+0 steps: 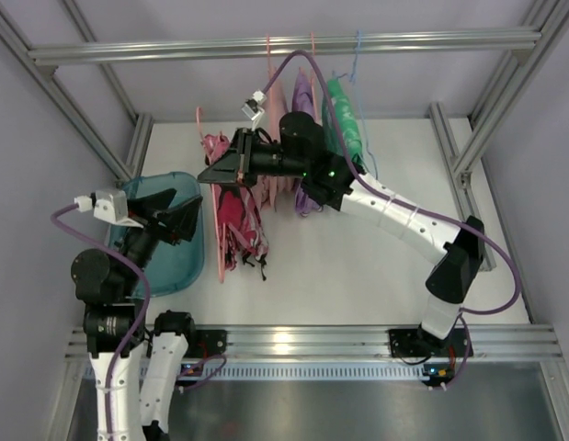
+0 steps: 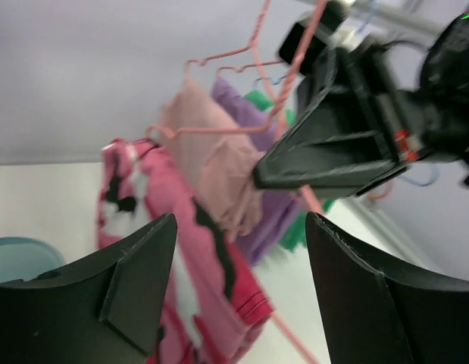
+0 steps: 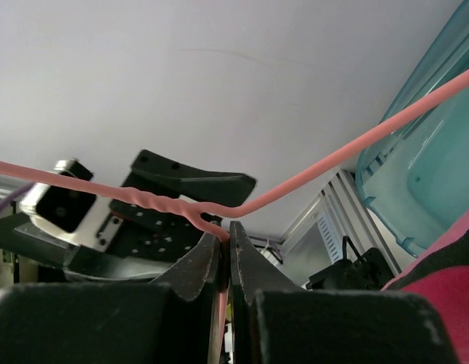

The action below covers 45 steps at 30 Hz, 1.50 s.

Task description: Remove the trousers from the hanger

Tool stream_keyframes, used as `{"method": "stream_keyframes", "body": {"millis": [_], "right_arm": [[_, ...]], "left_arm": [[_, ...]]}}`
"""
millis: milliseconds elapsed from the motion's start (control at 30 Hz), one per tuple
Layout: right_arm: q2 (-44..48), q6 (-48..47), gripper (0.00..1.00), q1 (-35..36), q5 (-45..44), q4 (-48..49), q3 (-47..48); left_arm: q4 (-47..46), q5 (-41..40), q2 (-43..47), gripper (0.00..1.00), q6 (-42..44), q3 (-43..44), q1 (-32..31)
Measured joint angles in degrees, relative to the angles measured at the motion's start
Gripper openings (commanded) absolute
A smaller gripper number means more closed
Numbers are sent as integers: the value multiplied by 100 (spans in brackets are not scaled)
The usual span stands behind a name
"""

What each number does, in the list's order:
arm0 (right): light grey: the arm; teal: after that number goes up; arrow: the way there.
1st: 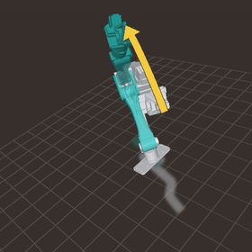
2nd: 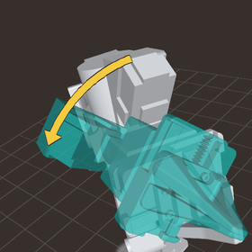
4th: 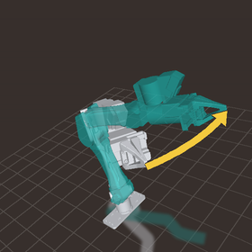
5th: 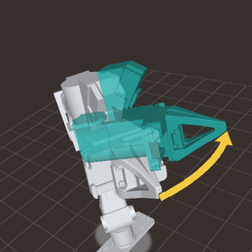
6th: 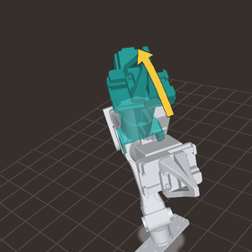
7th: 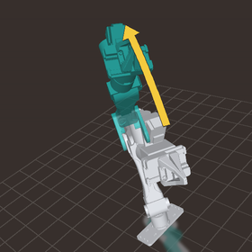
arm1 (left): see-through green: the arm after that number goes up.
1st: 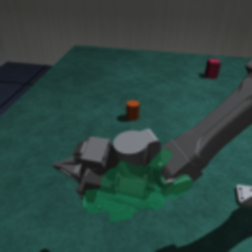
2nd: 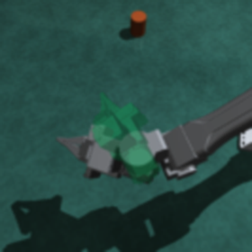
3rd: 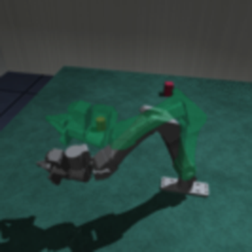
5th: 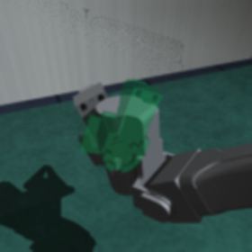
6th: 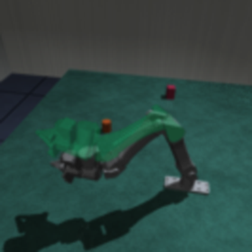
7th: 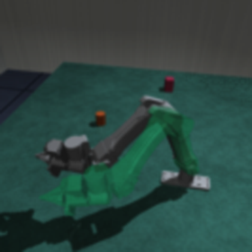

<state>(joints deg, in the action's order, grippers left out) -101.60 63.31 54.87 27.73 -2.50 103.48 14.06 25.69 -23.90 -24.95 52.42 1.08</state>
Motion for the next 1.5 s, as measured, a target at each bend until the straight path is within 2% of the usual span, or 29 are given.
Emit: {"method": "stream_keyframes", "body": {"millis": [67,167,367,467,600,700,933,1233,1500], "right_arm": [[33,-2,0,-35,-2,-13,0],[50,-2,0,-83,-7,-15,70],[50,42,0,-133,-22,-83,507],[52,68,0,-144,-59,-61,721],[52,81,0,-144,-142,-42,841],[52,85,0,-149,-186,-61,844],[52,160,0,-153,-199,-61,844],[52,197,0,-153,-221,-59,844],[50,280,0,-142,-221,-57,951]], "left_arm": [[138,-284,210,73,382,-223,0],[326,-214,531,75,1038,-697,0],[1005,824,1340,78,2546,-1672,0],[1097,1150,1346,79,3032,-1821,0],[1078,1515,896,81,3519,-1838,0],[798,1558,577,79,3504,-1930,0],[-579,1163,282,72,2667,-2295,0],[-1652,1217,203,80,1871,-2485,-7],[-2181,1043,142,76,1609,-2544,-70]]}}
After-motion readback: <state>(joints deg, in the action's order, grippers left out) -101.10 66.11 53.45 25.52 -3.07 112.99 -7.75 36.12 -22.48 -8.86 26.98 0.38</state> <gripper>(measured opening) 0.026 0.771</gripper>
